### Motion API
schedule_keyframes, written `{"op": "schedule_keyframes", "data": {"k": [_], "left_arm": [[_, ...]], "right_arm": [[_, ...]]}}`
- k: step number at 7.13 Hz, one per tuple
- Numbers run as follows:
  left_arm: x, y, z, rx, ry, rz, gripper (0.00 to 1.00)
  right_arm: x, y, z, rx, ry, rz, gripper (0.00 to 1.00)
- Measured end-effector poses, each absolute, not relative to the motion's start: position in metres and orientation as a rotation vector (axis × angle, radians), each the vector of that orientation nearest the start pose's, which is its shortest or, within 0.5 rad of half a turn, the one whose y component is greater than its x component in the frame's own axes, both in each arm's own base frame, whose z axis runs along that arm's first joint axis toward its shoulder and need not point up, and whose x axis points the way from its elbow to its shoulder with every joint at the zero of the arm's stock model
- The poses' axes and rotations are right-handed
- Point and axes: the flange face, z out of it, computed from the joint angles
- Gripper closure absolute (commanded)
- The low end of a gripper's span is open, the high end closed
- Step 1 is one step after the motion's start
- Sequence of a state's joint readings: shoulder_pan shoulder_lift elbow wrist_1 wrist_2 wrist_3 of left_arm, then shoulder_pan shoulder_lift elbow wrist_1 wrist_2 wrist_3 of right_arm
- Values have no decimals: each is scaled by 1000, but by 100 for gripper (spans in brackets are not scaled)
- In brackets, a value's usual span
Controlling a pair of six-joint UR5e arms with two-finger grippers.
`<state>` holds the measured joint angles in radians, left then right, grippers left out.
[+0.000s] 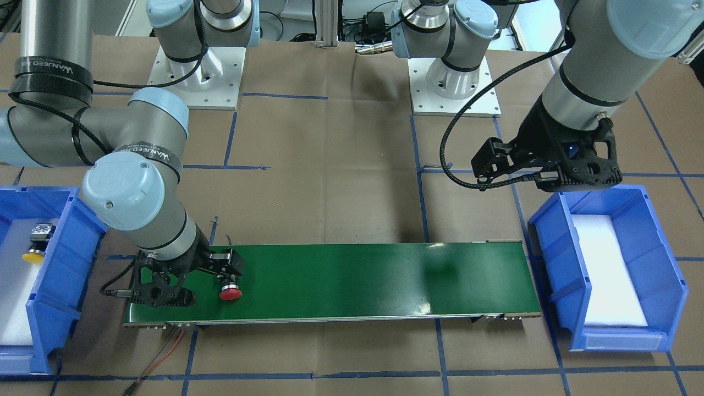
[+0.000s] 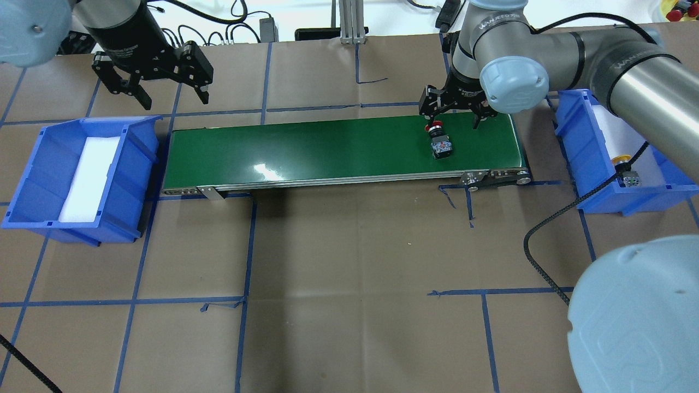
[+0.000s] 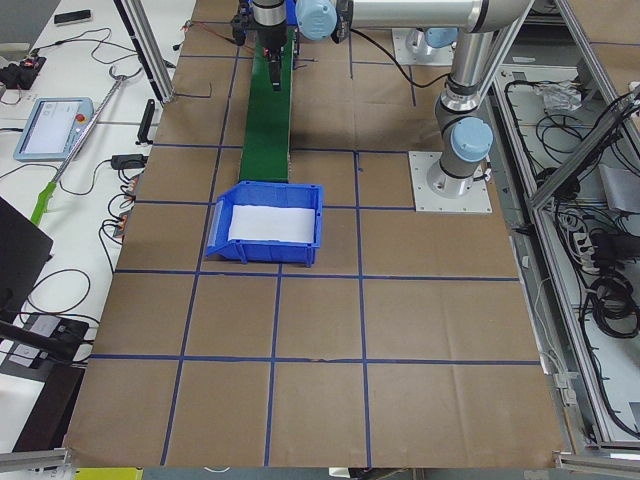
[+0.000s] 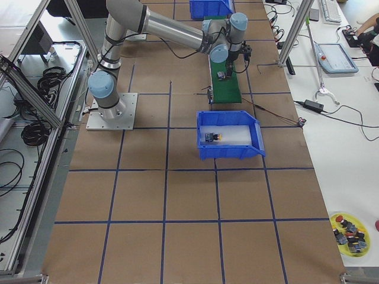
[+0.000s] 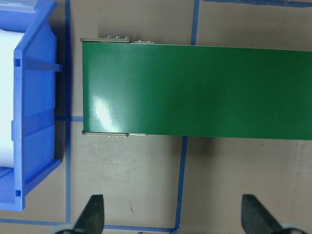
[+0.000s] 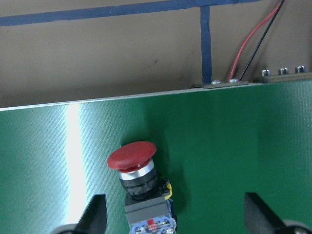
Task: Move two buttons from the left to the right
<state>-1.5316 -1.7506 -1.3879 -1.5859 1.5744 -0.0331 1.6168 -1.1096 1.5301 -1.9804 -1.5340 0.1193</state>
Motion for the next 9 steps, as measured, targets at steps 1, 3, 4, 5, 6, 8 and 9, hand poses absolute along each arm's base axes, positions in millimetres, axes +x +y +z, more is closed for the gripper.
{"op": "schedule_keyframes", "data": {"k": [1, 3, 4, 5, 6, 8, 9], "left_arm": [[-118, -574, 481, -119, 3136, 25, 1], [-122, -571, 480, -121, 3137, 33, 1], [-123, -565, 481, -119, 3137, 35, 1], [-124, -558, 480, -119, 3137, 41, 1], [-124, -551, 480, -119, 3138, 46, 1], [-124, -544, 480, -121, 3139, 49, 1], [-124, -541, 481, -123, 3139, 47, 1]], "right_arm": [[167, -640, 272, 112, 3105, 46, 0], [166, -643, 251, 107, 3107, 95, 40], [166, -644, 246, 102, 3109, 106, 83], [165, -644, 245, 99, 3112, 115, 95], [163, -643, 247, 96, 3116, 124, 96], [153, -643, 261, 49, 3133, 106, 96], [137, -642, 288, 43, 3149, 76, 96]]}}
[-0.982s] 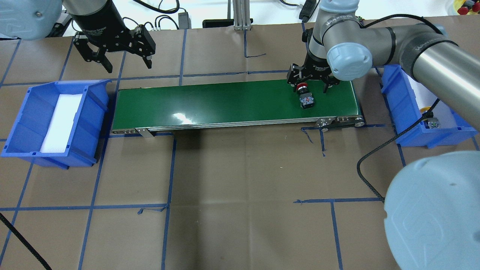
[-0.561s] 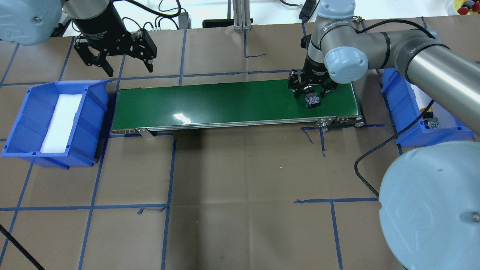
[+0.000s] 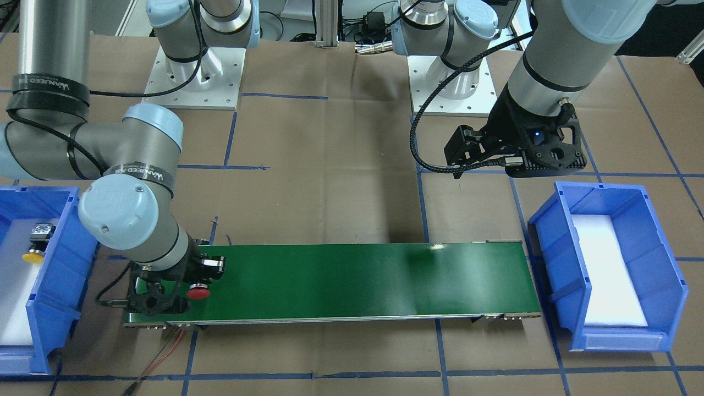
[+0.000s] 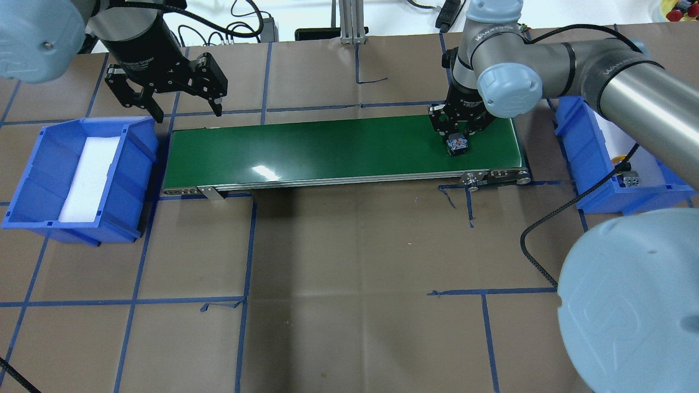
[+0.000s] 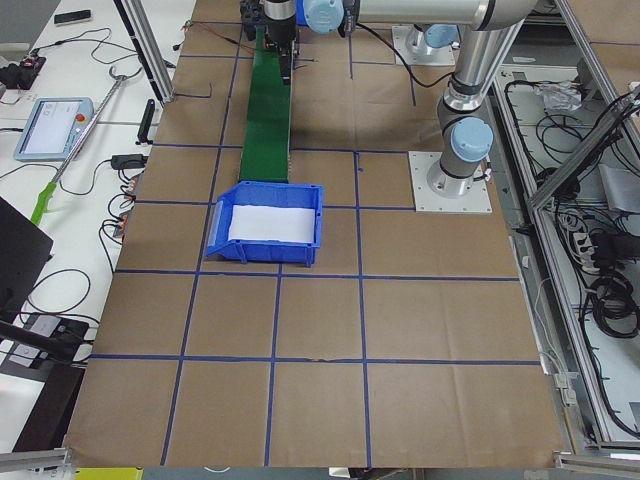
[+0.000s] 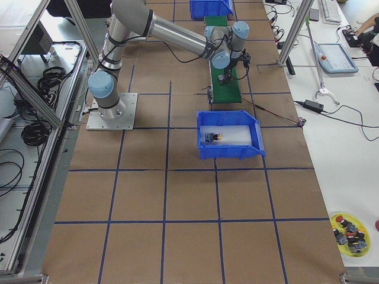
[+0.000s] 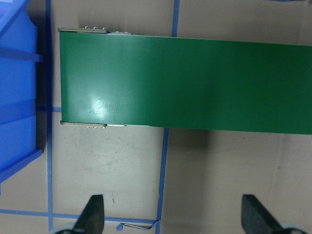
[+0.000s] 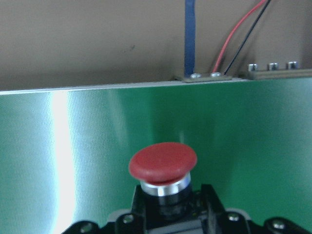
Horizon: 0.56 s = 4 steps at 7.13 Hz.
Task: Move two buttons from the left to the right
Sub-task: 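Carry the red button with the right gripper into the bin and release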
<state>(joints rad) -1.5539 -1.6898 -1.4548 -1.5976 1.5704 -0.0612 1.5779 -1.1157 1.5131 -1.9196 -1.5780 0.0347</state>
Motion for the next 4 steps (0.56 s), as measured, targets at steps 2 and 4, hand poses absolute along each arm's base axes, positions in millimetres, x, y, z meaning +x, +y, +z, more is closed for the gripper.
{"op": "schedule_keyframes", "data": {"k": [2, 4], "left_arm": [[-124, -536, 484, -127, 3136, 57, 1], [-124, -523, 479, -131, 3135, 94, 1]], "right_arm": [[67, -638, 367, 28, 3158, -6, 96], [-48, -630, 430, -25, 3179, -114, 96]]}}
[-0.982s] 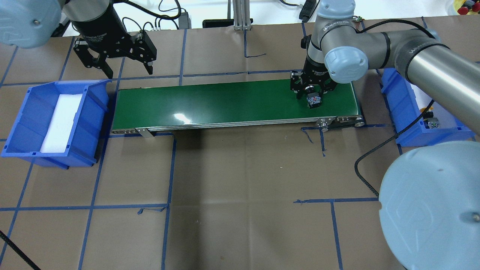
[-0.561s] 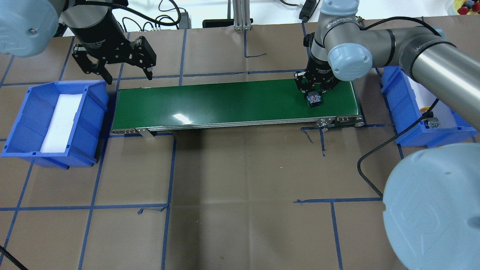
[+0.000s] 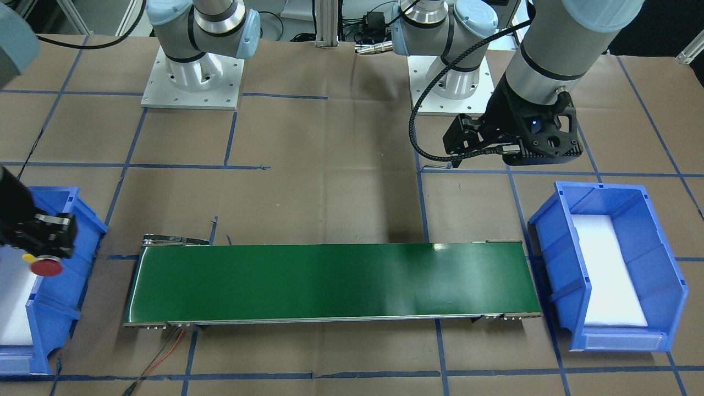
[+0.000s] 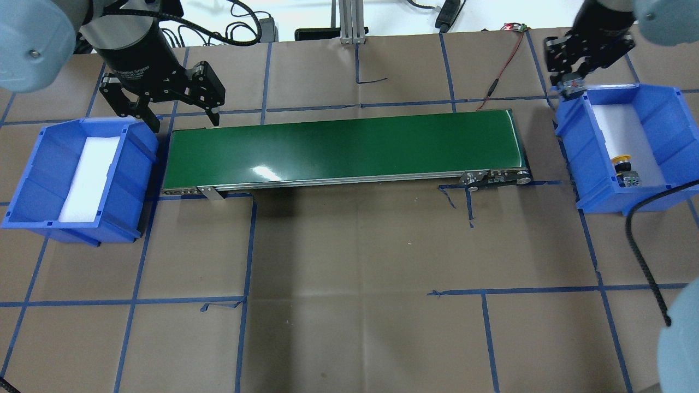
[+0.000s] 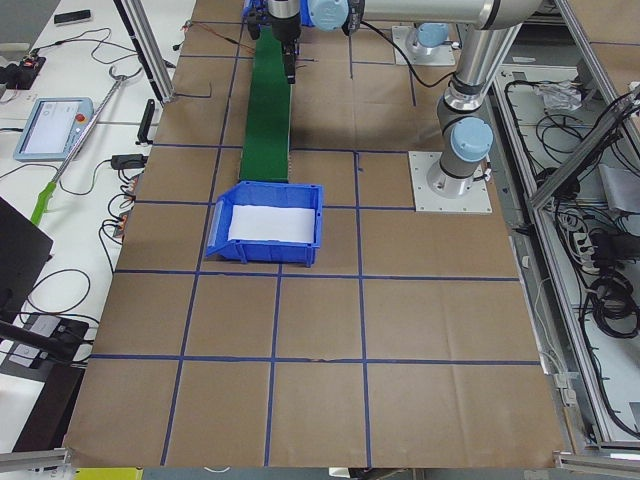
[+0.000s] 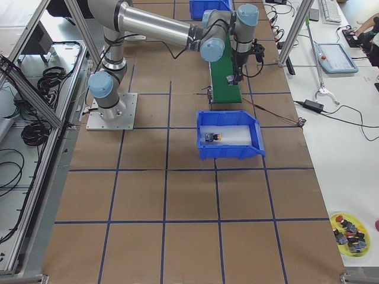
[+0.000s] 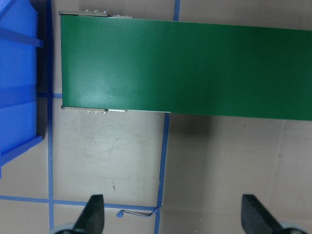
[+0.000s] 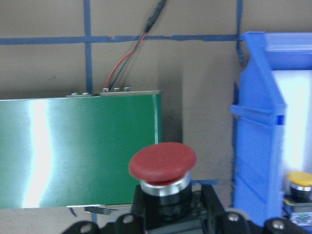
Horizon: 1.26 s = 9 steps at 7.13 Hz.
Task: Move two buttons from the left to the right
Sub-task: 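Carry the red button with the right gripper into the bin and release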
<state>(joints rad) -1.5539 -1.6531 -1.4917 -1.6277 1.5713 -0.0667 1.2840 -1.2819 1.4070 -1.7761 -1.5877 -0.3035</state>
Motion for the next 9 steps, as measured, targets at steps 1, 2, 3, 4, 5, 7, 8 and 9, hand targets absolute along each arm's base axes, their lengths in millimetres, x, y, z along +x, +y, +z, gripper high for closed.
{"op": "schedule_keyframes", "data": {"k": [1, 2, 3, 4, 5, 7, 8, 9], "left_arm": [[-124, -517, 477, -132, 3135, 101, 1], [-124, -514, 475, -133, 3135, 103, 1], [-124, -514, 475, -133, 3136, 101, 1], [-124, -514, 476, -133, 3136, 98, 0], [-124, -514, 476, -133, 3136, 95, 1], [-123, -516, 477, -135, 3136, 90, 0], [-123, -517, 477, -136, 3136, 89, 0], [-123, -518, 477, -135, 3136, 89, 0]], "right_arm": [[-100, -624, 436, -66, 3186, -130, 96], [-142, -620, 427, -70, 3185, -117, 96], [-171, -623, 406, -58, 3179, -91, 96], [-187, -631, 378, -62, 3171, -66, 96], [-195, -638, 349, -66, 3162, -40, 96], [-199, -649, 295, -62, 3158, -28, 95], [-200, -651, 273, -51, 3156, -20, 95], [-201, -652, 257, -39, 3150, -2, 92]]}}
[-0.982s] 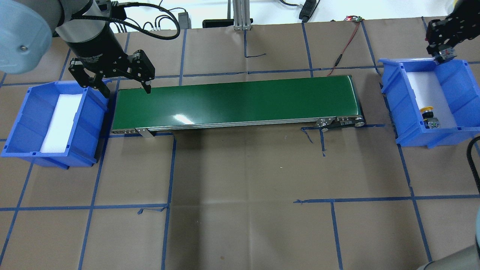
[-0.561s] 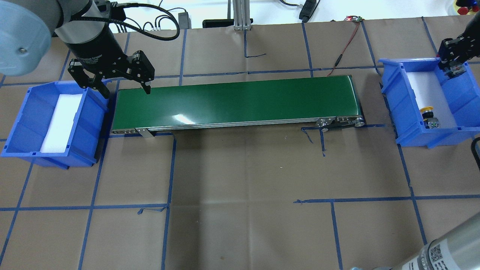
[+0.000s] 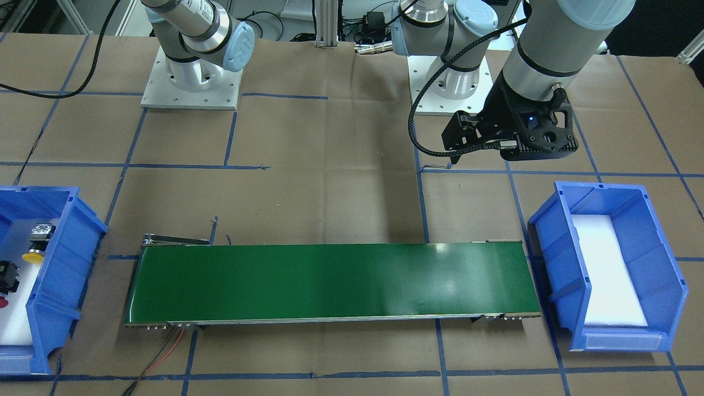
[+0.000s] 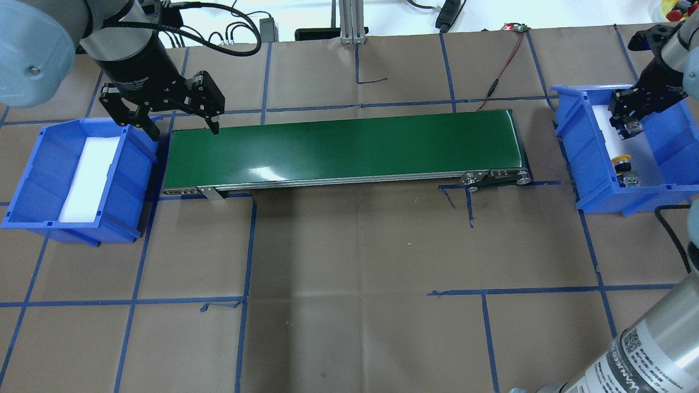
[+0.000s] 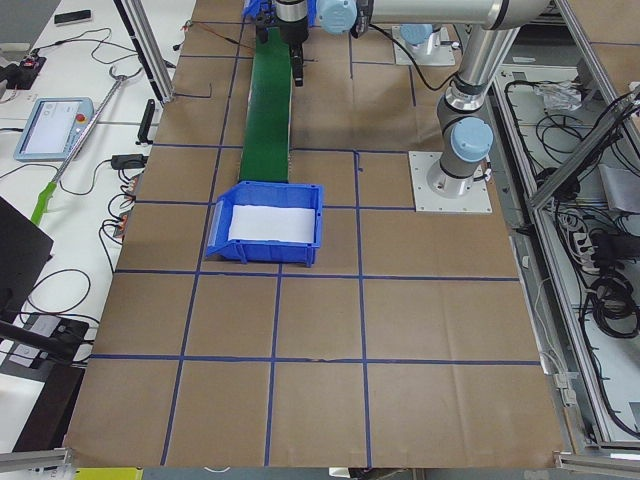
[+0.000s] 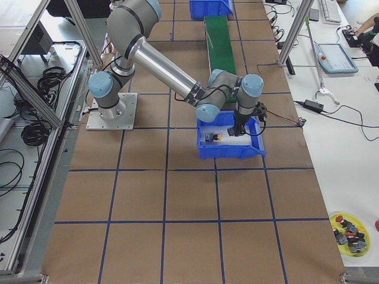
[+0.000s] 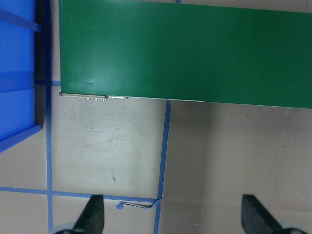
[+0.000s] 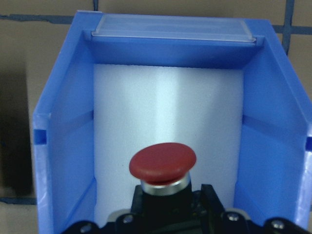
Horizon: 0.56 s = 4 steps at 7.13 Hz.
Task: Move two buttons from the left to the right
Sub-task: 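Carry the red button with the right gripper into the bin and release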
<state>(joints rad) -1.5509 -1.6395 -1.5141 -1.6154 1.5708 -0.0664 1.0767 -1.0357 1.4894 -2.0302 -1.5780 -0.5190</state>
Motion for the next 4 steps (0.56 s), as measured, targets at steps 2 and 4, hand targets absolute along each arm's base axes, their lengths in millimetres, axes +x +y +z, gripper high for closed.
{"op": "schedule_keyframes", "data": {"k": [2, 4], "left_arm": [[-123, -519, 477, -135, 3136, 87, 0], [-123, -519, 477, -135, 3136, 87, 0]], "right_arm": [[-202, -655, 234, -31, 3137, 38, 12], [-202, -656, 227, -36, 3132, 51, 0]]}}
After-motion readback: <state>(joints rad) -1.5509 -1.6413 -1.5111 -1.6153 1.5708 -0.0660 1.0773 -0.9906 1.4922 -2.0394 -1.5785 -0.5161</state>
